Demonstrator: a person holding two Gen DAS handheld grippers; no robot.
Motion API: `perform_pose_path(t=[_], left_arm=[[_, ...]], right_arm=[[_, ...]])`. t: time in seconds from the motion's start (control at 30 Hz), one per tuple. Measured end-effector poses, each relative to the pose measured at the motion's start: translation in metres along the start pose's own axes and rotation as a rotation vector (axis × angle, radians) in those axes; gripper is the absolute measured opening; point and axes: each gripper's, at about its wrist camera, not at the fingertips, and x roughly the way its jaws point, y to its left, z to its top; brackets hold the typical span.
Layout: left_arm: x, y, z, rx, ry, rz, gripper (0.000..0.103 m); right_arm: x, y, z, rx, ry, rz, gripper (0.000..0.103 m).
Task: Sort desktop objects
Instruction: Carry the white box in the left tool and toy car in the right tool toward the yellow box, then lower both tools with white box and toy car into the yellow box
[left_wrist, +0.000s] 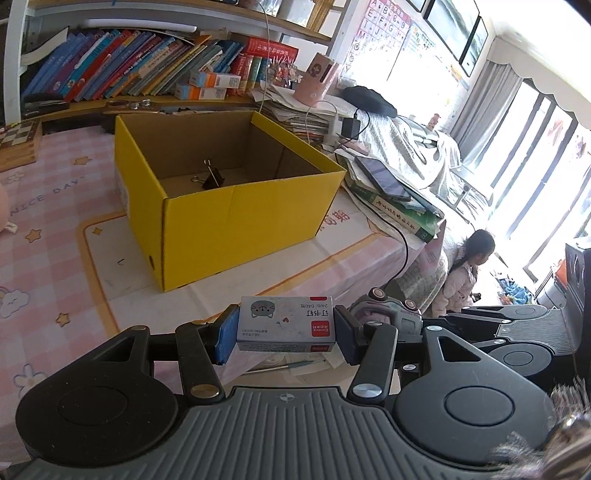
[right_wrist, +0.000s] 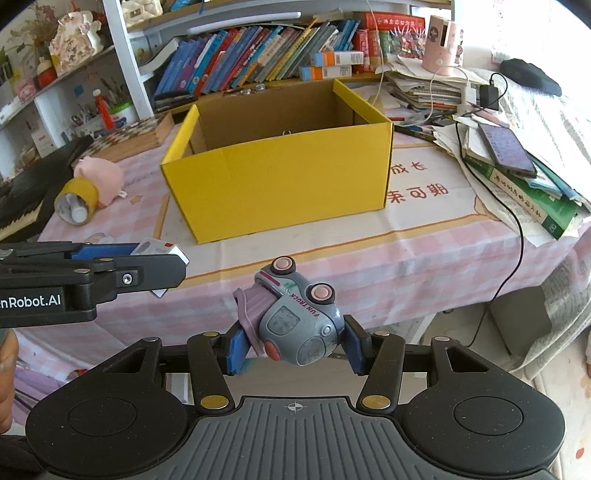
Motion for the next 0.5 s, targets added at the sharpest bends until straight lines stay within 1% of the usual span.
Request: perform_pose_path(t=[0.13,0.23,0.5], left_arm=[[0.013,-0.007,0.008,-0.002,-0.006,0.013,0.051],[0.019,-0.014,0.017,0.009,-0.03,0.029,0.051],[0.019,-0.023,0.051,0.019,-0.147,0.077,0.051]], right_arm=[[0.008,-0.014,0.01,-0.017,0.001,0.013,0.052],[0.012,-0.021,0.02,-0.037,-0.013,0.03,0.052],[0.012,-0.03,0.064,-0.085,-0.127,0.09,0.052]])
